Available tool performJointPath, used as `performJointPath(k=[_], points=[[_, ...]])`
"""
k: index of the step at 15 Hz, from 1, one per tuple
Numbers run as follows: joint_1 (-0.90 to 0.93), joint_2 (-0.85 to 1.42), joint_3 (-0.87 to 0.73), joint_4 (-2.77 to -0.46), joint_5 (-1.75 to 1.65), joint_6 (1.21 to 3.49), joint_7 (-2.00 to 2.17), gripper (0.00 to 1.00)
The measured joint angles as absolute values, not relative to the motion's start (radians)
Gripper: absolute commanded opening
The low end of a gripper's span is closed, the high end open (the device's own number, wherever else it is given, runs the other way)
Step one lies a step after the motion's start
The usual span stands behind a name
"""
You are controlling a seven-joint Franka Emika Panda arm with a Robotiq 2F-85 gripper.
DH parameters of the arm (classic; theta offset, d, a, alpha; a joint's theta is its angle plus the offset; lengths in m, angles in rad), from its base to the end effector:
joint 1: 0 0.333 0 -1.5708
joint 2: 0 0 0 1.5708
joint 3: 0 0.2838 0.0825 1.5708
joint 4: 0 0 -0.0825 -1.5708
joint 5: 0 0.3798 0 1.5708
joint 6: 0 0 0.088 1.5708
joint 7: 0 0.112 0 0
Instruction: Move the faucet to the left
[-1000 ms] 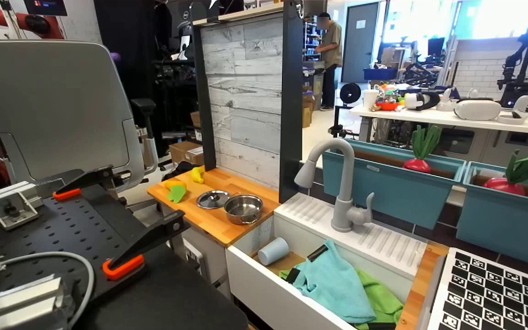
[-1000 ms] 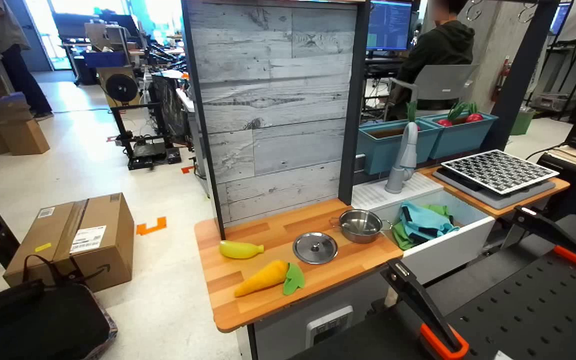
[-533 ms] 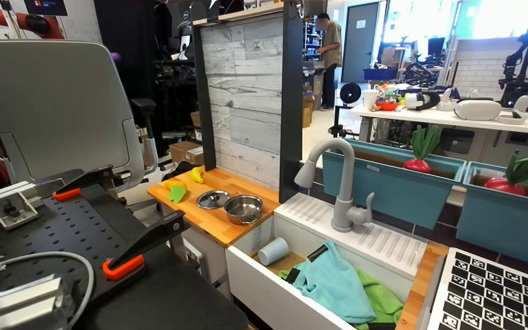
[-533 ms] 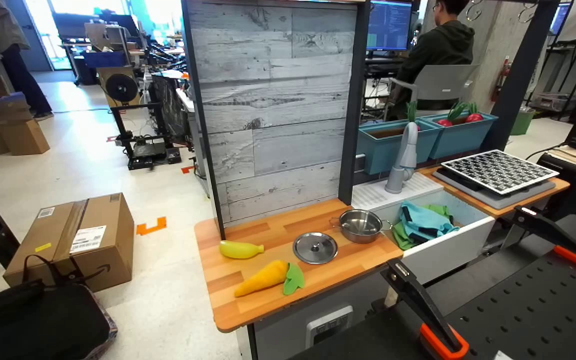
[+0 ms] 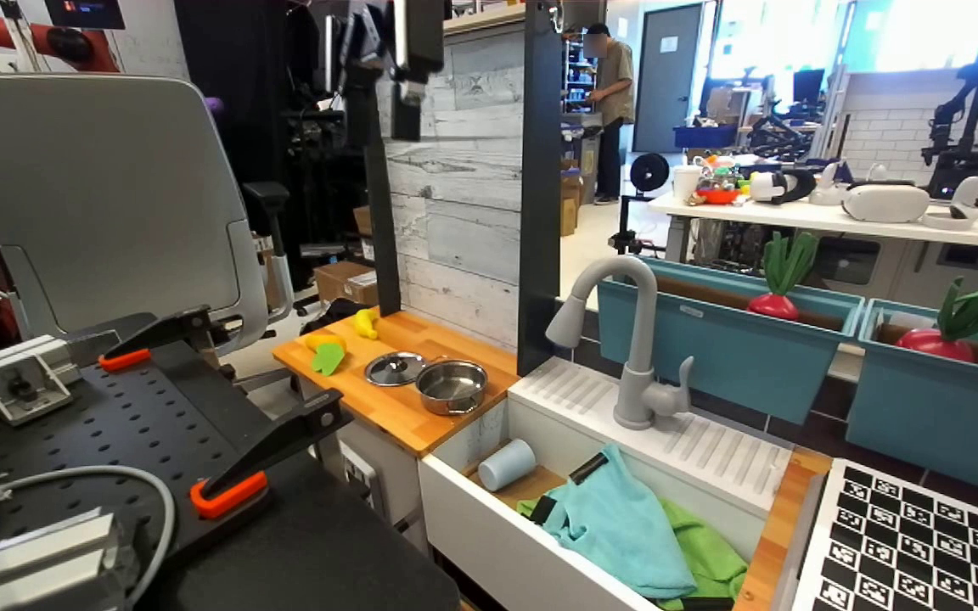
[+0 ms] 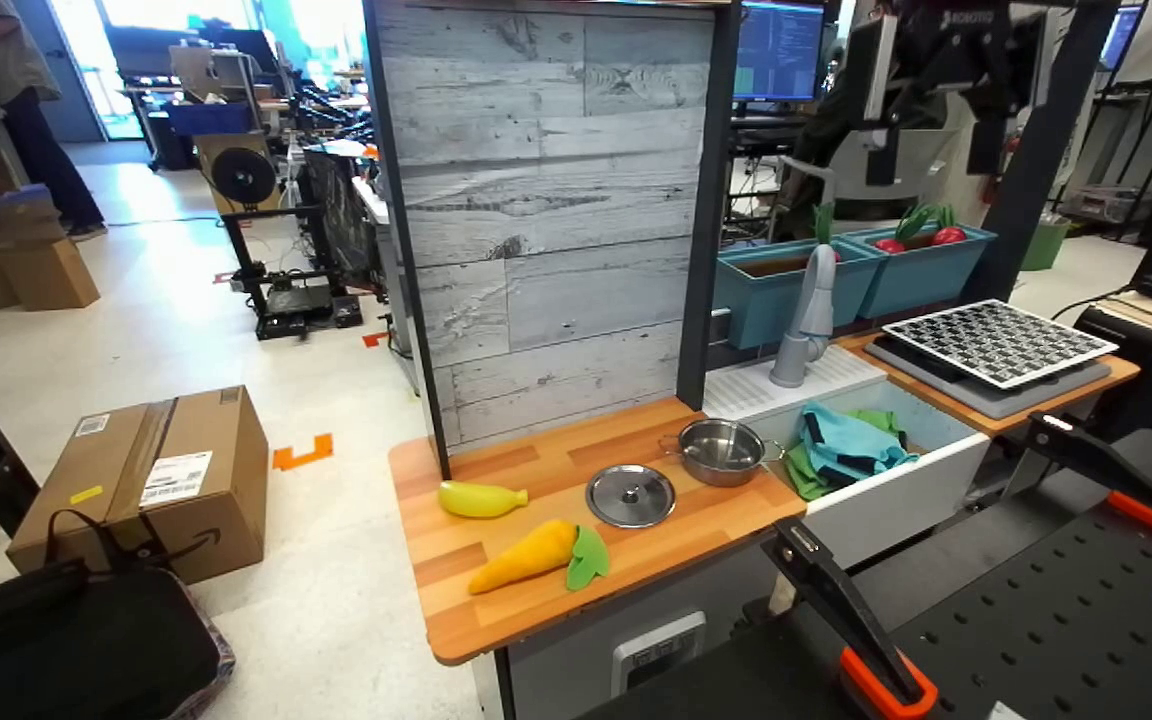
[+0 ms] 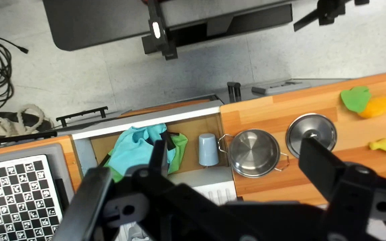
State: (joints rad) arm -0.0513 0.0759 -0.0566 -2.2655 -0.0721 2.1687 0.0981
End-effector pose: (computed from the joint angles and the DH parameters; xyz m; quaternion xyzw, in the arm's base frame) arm 0.4980 -0.0572 0.2791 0.9926 -0.0798 -0.0863 0.0296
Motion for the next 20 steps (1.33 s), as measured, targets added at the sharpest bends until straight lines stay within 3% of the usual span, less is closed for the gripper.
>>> performJointPath(k=[7, 19, 20], points=[[-0.108, 0.309, -0.075, -2.153, 0.081, 2.407, 0.045, 1.0], [-0.181, 0.612, -0.088, -1.855, 0.167, 2.427, 0.123, 1.0], [-0.182, 0.629, -0.09, -1.839, 0.167, 2.427, 0.133, 0.9]])
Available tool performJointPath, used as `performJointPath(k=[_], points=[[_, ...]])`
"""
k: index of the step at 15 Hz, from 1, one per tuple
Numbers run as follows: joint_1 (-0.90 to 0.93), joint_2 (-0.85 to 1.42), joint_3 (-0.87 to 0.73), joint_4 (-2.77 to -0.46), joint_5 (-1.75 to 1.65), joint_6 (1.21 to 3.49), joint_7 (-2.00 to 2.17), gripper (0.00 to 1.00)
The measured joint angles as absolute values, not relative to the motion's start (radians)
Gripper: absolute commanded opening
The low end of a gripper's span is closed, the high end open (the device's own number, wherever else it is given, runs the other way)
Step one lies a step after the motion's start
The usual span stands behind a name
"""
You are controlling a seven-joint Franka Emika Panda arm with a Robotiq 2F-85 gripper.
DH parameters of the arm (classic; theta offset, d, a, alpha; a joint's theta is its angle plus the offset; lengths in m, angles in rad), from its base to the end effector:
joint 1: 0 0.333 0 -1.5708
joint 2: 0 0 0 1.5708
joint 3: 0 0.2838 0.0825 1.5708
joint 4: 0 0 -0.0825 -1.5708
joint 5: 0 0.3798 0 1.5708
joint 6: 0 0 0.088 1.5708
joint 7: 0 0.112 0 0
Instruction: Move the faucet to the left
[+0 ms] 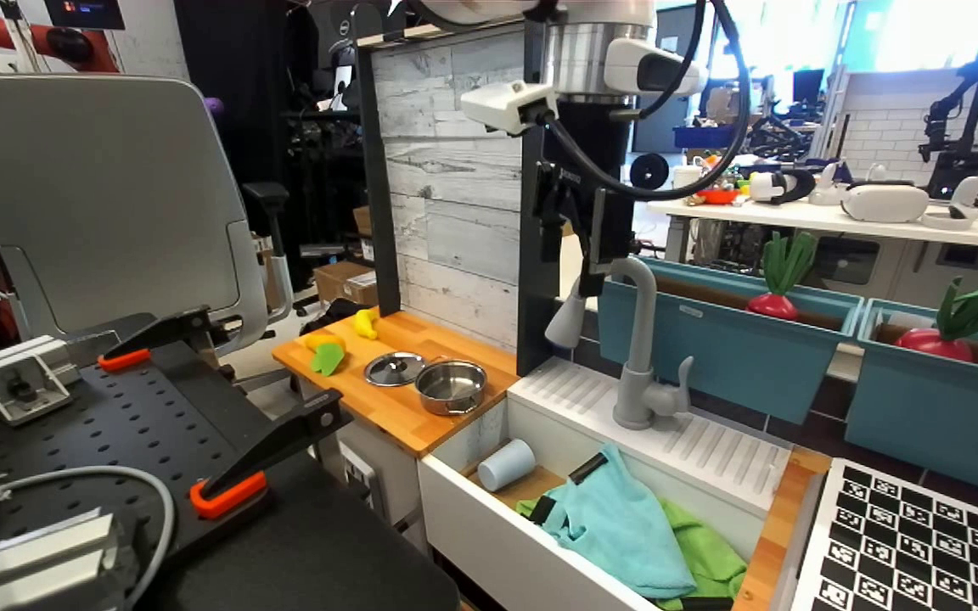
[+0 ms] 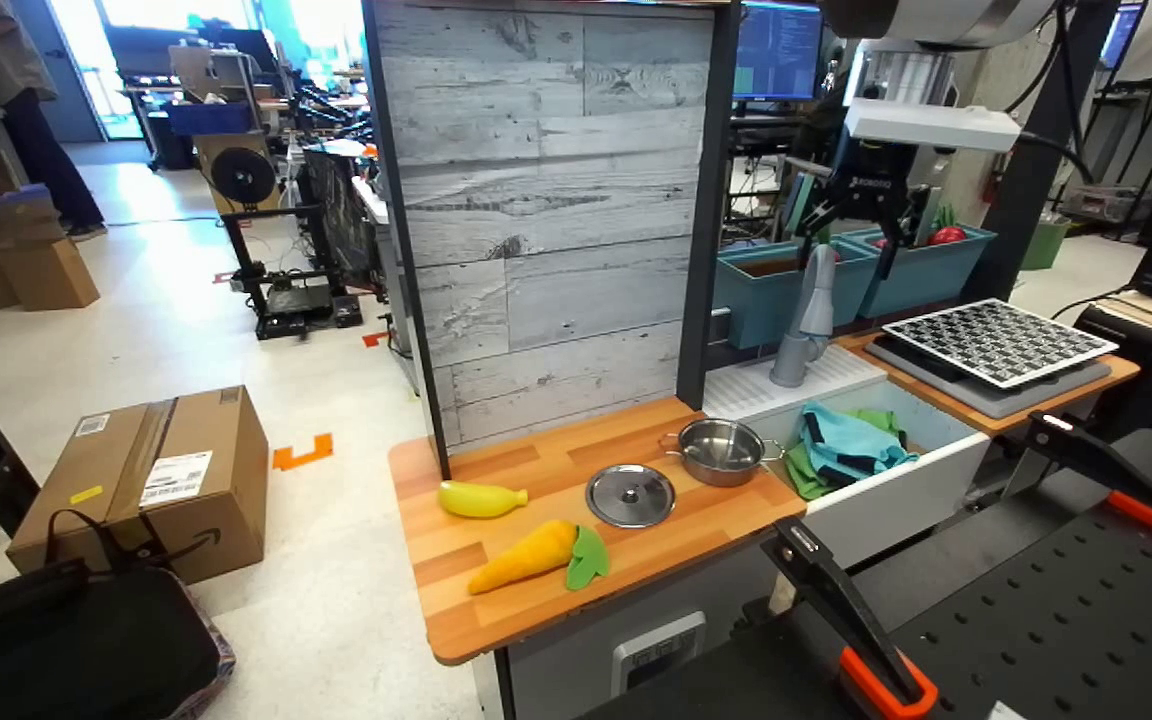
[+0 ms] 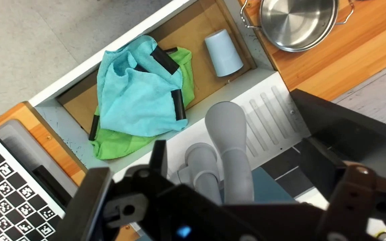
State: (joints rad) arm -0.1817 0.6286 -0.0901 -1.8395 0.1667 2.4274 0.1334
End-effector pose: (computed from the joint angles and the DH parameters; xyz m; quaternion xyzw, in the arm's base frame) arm 0.5967 -0.1639 0.1546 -0.9663 0.2555 0.0160 0.0279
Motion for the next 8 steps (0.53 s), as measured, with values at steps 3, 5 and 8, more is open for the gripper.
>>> performJointPath(k=[3, 5, 8], points=[[-0.181, 0.67, -0.092, -1.799, 0.167, 2.427, 0.166, 0.58], [-0.179, 0.692, -0.092, -1.776, 0.167, 2.427, 0.185, 0.42], [-0.175, 0.716, -0.092, -1.75, 0.167, 2.422, 0.206, 0.2]])
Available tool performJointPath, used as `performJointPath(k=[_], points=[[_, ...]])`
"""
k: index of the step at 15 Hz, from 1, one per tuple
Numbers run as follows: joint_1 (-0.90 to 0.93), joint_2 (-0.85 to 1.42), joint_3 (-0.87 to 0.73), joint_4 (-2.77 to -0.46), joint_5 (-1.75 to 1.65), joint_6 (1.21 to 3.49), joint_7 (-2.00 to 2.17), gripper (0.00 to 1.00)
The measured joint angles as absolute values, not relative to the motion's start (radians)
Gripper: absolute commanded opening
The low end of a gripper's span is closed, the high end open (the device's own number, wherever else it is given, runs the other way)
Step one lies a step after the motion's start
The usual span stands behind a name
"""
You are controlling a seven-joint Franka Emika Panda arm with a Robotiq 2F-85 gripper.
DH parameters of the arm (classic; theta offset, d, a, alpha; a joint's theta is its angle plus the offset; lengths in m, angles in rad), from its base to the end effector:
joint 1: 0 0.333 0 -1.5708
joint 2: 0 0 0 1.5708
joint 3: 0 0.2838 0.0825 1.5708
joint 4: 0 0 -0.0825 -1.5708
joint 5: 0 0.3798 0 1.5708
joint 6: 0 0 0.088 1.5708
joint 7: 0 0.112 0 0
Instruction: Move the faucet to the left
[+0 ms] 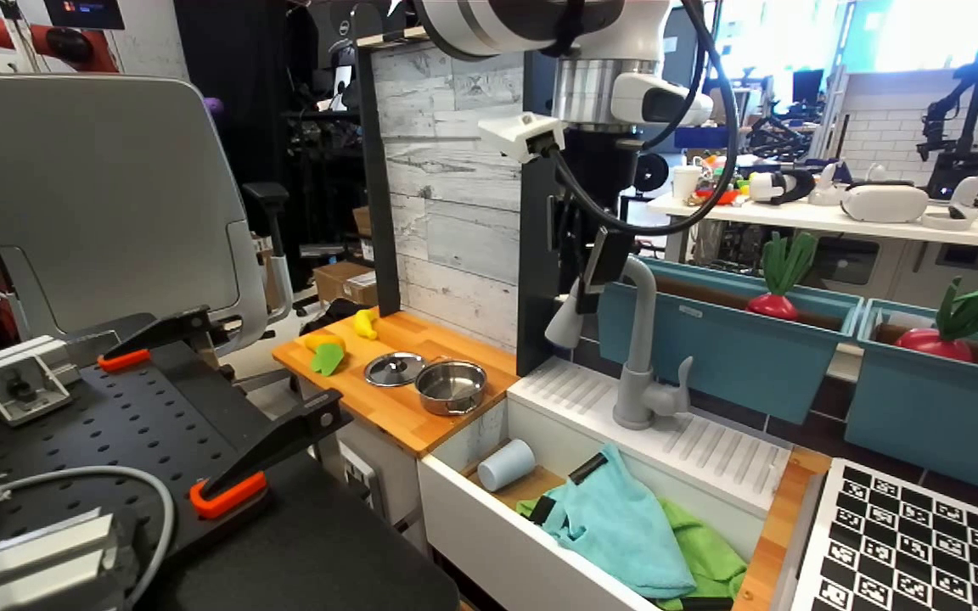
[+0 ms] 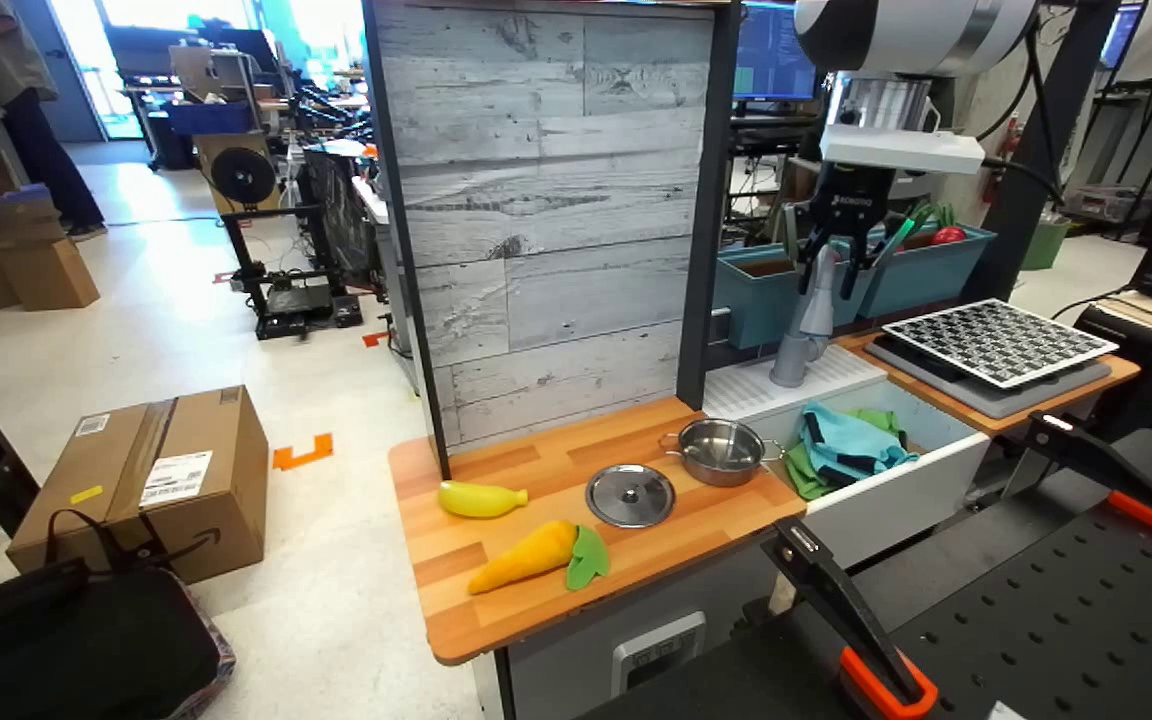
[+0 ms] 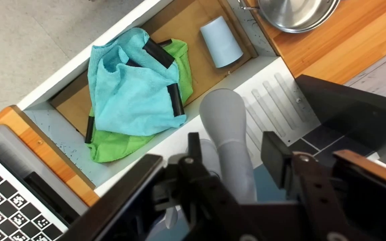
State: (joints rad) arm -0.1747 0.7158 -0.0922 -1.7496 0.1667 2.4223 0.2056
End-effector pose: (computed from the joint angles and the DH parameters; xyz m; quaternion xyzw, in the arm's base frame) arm 0.6127 -0.1639 0.1344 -0.9580 0.2852 0.0180 0.0238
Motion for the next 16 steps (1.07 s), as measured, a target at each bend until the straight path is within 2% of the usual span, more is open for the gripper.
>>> performJointPath(k=[2, 3, 4, 15, 16], points=[[-0.173, 0.723, -0.092, -1.743, 0.167, 2.42, 0.208, 0.05], [-0.173, 0.724, -0.091, -1.743, 0.167, 2.419, 0.208, 0.03], [-0.173, 0.723, -0.09, -1.742, 0.167, 2.416, 0.208, 0.06], [-0.175, 0.733, -0.079, -1.714, 0.167, 2.393, 0.208, 0.06], [-0.176, 0.737, -0.078, -1.704, 0.167, 2.383, 0.208, 0.51]])
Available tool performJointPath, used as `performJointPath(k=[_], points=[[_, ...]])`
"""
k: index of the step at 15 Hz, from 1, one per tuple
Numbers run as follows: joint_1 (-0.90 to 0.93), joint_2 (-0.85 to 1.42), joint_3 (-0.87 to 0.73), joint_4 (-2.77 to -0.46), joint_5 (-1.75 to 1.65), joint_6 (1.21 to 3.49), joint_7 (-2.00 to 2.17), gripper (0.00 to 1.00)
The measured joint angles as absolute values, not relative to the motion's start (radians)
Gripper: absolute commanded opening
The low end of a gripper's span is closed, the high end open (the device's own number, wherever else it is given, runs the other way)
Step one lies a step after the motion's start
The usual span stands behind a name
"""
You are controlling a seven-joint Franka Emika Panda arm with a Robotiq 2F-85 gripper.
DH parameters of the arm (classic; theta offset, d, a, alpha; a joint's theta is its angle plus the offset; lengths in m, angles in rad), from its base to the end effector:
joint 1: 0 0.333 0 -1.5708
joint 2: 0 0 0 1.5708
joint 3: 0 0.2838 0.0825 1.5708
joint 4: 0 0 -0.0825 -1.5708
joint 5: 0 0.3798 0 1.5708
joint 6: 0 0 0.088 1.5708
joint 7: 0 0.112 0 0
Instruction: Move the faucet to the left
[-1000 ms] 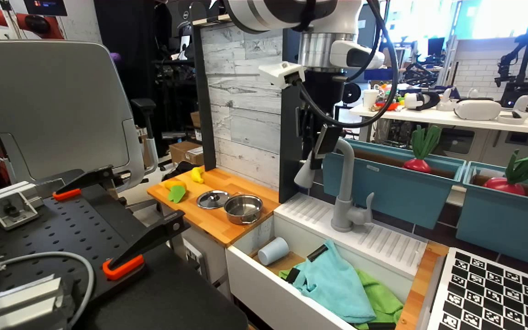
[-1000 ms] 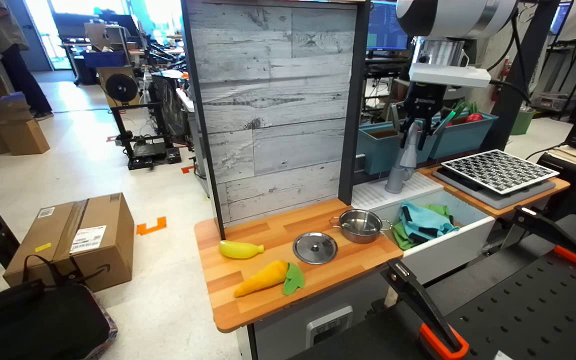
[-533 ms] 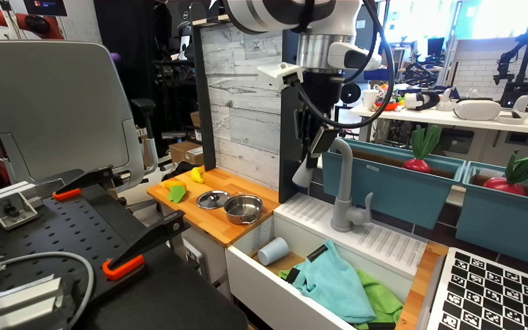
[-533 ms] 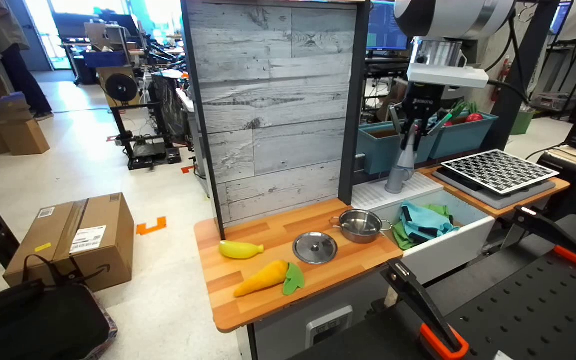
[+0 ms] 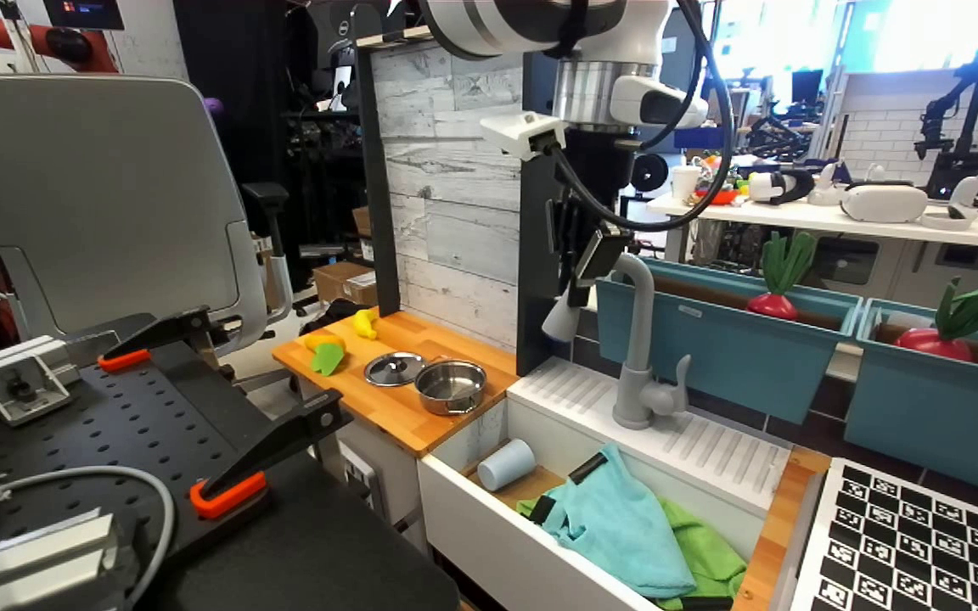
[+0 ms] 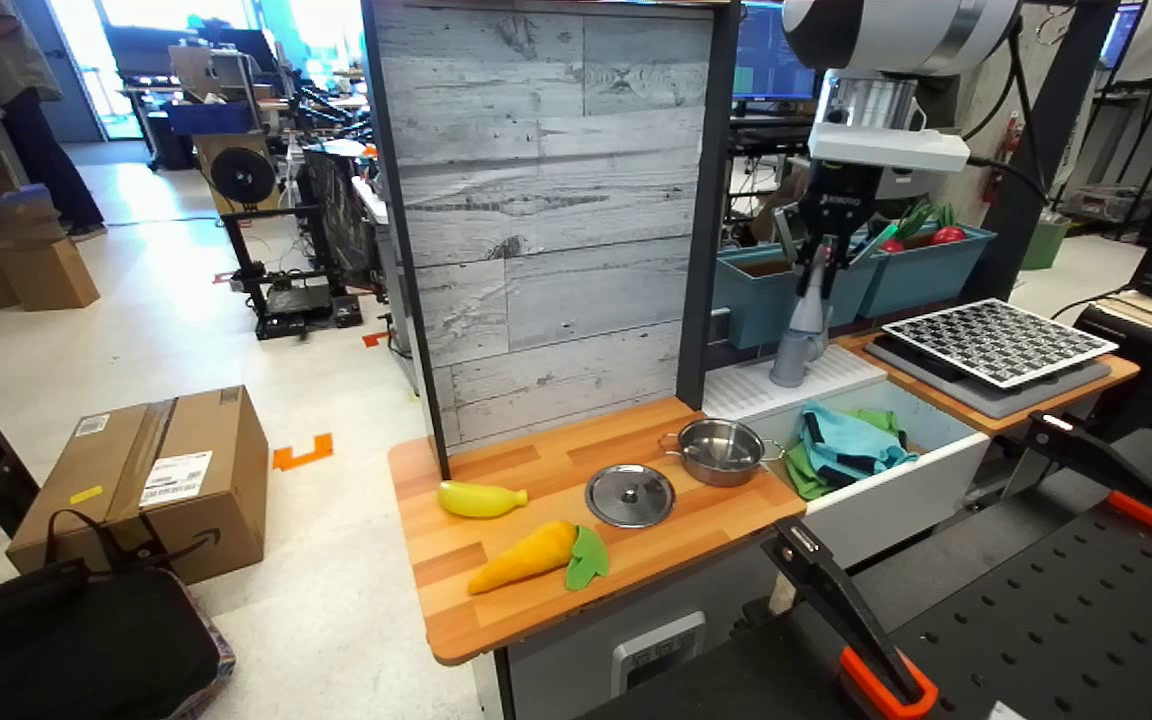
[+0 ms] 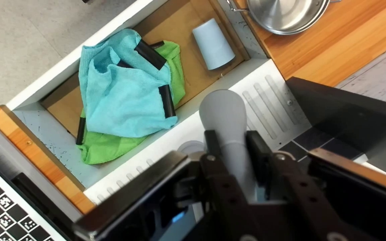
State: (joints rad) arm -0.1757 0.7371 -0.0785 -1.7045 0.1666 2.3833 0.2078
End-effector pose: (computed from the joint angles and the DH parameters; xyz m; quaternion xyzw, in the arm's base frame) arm 0.6220 -0.1567 0.1347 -0.9593 0.2797 0.0263 0.0295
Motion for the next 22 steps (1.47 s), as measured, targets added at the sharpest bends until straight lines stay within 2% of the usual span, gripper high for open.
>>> performJointPath(k=[1, 2, 7, 8, 18, 22], points=[[-0.177, 0.741, -0.078, -1.696, 0.167, 2.374, 0.208, 0.51], [-0.178, 0.743, -0.076, -1.69, 0.168, 2.366, 0.208, 0.57], [-0.176, 0.744, -0.021, -1.639, 0.22, 2.32, 0.204, 0.95], [-0.175, 0.744, -0.008, -1.628, 0.231, 2.31, 0.204, 0.98], [-0.185, 0.745, -0.015, -1.623, 0.233, 2.286, 0.155, 1.0], [-0.178, 0.701, -0.014, -1.692, 0.232, 2.299, 0.121, 1.0]])
